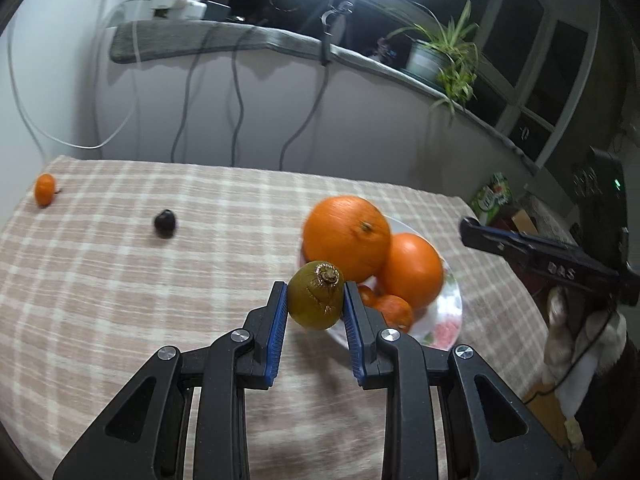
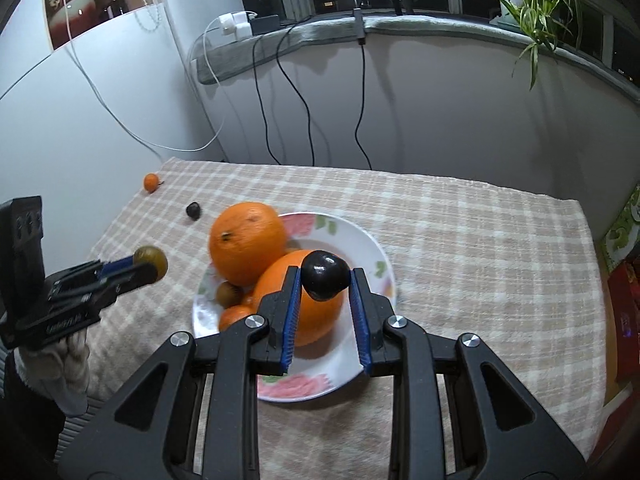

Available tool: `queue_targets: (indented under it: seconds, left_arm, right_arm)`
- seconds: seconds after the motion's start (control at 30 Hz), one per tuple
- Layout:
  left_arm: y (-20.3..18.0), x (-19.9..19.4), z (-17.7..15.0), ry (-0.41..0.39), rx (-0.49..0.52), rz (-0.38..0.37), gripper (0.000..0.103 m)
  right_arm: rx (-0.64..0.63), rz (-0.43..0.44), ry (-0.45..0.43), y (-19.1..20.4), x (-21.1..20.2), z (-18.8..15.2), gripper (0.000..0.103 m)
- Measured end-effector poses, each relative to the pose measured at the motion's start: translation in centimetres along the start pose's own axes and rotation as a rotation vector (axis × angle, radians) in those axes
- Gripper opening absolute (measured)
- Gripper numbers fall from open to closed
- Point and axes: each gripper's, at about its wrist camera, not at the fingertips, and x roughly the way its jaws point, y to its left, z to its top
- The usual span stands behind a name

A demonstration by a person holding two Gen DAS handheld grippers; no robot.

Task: Organize fruits
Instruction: 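Carry the pear-shaped fruit and the plum over the plate with both grippers, then lower both fruits onto the plate and open both grippers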

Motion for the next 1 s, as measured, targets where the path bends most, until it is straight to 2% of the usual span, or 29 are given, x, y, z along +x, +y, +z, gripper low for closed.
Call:
queue_targets:
  seconds: [0.23, 0.5, 1.0]
  left_arm:
    - [-1.9, 1.2, -0.2, 0.030, 0.033, -0.007, 0.026]
    - [-2.5, 1.9, -0.2, 0.047, 0.050, 0.007, 0.026]
    - [-3.0, 1.9, 0.0, 0.045, 0.058, 0.008, 0.026]
  right_arm:
    - [0.036, 0.007, 0.034, -2.3, 2.3, 0.6, 0.025]
    - [0.044, 0.020, 0.065, -3.0, 3.9, 0.3, 0.025]
    - [0.035, 0.021, 0.074, -2.9, 3.9, 0.1, 0.025]
